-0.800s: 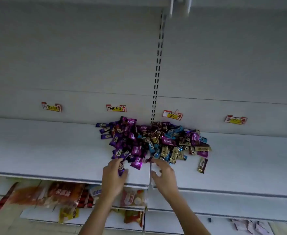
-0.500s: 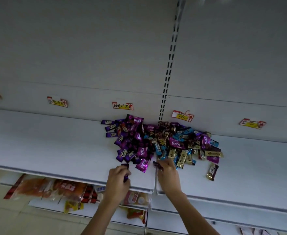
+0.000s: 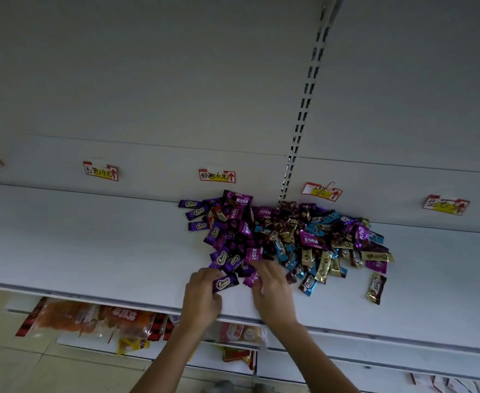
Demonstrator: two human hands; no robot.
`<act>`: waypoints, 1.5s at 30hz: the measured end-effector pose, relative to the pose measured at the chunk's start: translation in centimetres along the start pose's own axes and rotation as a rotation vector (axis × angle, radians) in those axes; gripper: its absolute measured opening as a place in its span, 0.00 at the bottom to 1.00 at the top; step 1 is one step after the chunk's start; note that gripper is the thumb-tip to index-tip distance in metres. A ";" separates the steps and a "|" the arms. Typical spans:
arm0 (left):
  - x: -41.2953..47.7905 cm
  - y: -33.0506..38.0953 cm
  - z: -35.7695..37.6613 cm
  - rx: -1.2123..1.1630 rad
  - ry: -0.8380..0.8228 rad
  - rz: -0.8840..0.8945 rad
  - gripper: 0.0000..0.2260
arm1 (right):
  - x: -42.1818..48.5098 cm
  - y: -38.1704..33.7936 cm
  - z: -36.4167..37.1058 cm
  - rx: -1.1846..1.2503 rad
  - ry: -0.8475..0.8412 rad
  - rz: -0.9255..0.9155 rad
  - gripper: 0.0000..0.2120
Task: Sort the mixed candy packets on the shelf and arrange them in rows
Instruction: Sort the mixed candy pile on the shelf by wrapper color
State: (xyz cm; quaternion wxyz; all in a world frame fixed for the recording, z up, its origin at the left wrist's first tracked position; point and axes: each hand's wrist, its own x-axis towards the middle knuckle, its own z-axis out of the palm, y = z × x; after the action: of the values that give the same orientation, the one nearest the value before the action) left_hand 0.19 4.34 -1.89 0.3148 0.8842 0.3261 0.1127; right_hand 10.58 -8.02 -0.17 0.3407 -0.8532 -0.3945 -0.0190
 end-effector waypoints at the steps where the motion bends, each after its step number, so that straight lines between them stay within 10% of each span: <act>1: 0.3 -0.1 -0.1 0.025 -0.007 0.003 0.21 | 0.5 -0.7 0.6 0.021 -0.076 -0.055 0.25; 5: 1.0 -0.3 -0.8 0.087 -0.075 -0.015 0.21 | 1.9 -1.4 2.3 -0.042 -0.367 -0.036 0.29; 14: 2.8 -0.9 -1.1 0.166 -0.122 0.019 0.29 | 1.8 0.2 2.9 -0.151 -0.097 0.052 0.06; 21: 3.2 -0.2 0.0 0.054 -0.035 0.045 0.22 | 2.1 0.8 2.0 -0.170 -0.212 0.154 0.03; 45: 2.5 0.1 -2.0 -0.074 -0.048 -0.162 0.07 | 3.3 0.3 1.5 -0.183 -0.337 0.293 0.23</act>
State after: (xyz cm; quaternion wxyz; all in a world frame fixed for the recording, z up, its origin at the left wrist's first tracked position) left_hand 1.27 6.87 -0.29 0.3629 0.8452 0.3845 0.0778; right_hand 12.76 -5.06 -0.53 0.1906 -0.9197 -0.3143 0.1379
